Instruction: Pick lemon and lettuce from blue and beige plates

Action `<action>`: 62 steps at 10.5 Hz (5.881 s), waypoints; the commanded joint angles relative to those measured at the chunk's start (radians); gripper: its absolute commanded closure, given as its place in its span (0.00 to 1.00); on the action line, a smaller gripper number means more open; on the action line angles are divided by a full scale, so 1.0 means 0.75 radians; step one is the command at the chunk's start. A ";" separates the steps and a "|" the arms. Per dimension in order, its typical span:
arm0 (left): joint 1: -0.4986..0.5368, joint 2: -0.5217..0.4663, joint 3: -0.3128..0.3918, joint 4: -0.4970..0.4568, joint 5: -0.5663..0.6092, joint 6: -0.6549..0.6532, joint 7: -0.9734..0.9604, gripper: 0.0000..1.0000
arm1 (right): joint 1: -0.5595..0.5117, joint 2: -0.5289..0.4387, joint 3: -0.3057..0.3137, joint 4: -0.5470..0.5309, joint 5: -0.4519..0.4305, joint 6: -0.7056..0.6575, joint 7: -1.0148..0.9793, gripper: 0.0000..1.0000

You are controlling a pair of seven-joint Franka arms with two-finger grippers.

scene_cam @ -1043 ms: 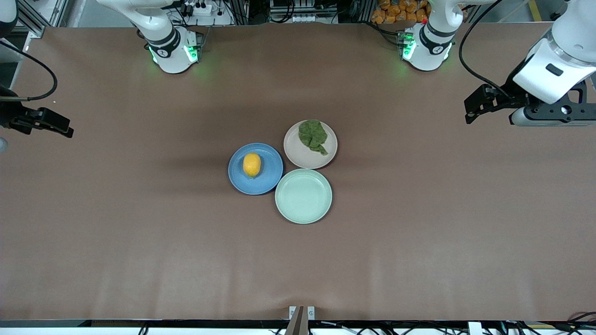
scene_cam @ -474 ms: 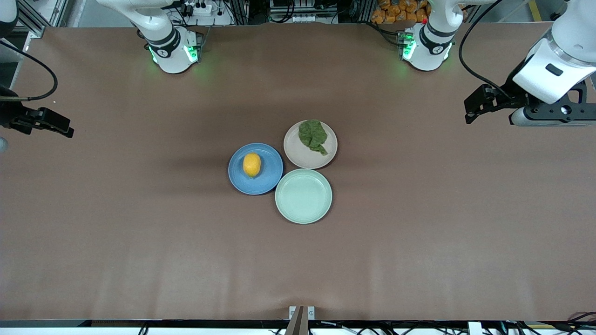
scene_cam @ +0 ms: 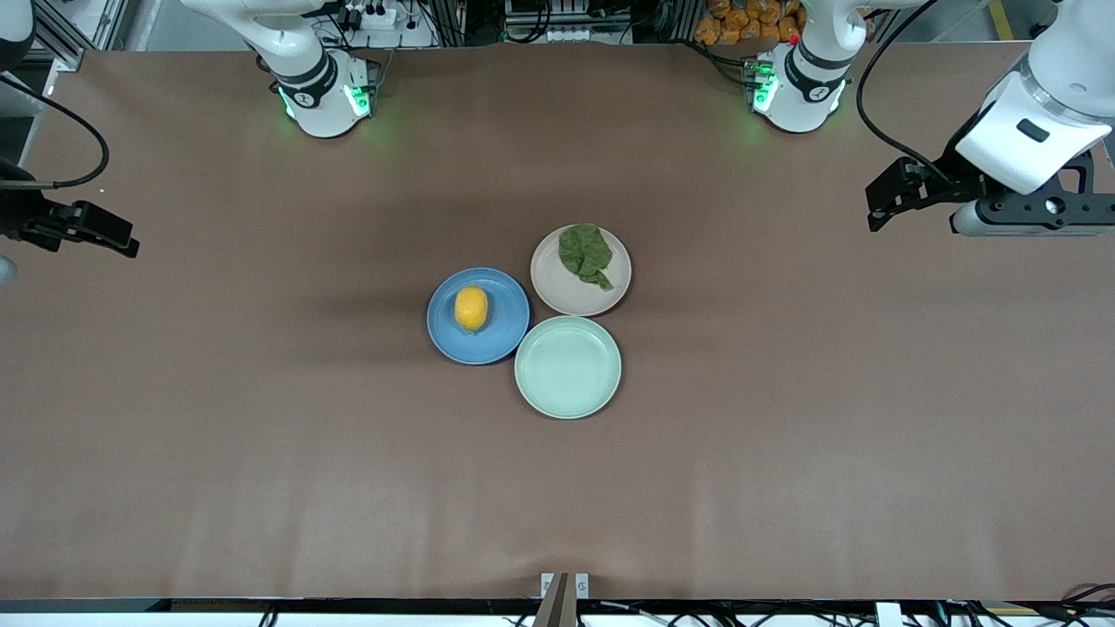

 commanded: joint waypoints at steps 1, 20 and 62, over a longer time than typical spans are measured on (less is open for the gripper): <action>0.004 0.011 -0.019 0.024 -0.021 -0.024 0.046 0.00 | -0.009 0.015 0.008 0.030 0.002 -0.020 -0.011 0.00; -0.127 0.076 -0.074 -0.031 -0.037 -0.020 -0.066 0.00 | 0.028 0.017 0.017 0.020 0.016 -0.028 -0.007 0.00; -0.082 0.132 -0.031 0.065 0.030 0.058 0.008 0.00 | -0.035 0.050 0.002 0.049 0.061 -0.099 -0.058 0.00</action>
